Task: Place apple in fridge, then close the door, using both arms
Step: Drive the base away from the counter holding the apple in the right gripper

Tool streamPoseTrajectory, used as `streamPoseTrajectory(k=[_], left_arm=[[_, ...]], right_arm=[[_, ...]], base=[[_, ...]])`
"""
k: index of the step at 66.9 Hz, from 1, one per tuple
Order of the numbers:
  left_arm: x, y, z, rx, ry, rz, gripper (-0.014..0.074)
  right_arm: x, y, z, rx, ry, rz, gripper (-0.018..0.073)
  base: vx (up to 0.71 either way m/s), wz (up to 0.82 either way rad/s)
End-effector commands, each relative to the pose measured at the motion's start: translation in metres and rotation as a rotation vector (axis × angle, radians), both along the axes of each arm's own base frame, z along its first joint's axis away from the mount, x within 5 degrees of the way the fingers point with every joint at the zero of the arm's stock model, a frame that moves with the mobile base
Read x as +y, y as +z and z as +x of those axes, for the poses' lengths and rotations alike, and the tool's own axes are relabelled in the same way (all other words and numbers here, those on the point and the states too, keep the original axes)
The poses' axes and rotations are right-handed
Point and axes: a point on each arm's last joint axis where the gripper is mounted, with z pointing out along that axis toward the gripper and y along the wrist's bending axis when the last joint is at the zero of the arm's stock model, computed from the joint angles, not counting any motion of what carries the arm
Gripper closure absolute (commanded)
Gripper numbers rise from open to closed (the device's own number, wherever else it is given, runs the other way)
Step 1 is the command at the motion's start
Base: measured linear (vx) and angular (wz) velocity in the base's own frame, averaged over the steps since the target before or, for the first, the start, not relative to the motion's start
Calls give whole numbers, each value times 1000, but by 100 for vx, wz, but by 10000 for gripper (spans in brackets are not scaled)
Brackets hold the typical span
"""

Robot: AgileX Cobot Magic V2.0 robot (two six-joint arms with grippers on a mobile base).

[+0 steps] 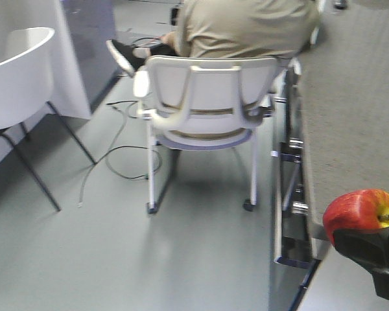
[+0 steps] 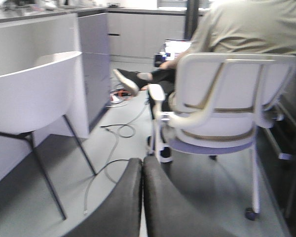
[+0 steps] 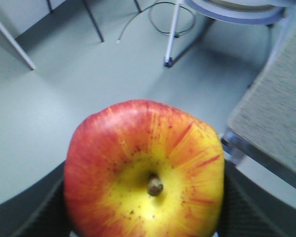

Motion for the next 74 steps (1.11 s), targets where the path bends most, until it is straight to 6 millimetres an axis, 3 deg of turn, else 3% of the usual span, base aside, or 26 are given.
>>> streamPoseTrajectory(k=[1,74], left_arm=[[0,0,1,-55,-3,-13,603],[0,0,1,-55,-3,-13,603]], right_arm=[[1,13,3,-84,-11,44,384],[1,13,3,-84,-12,43,384]], base=[[-7,57],[-1,56]])
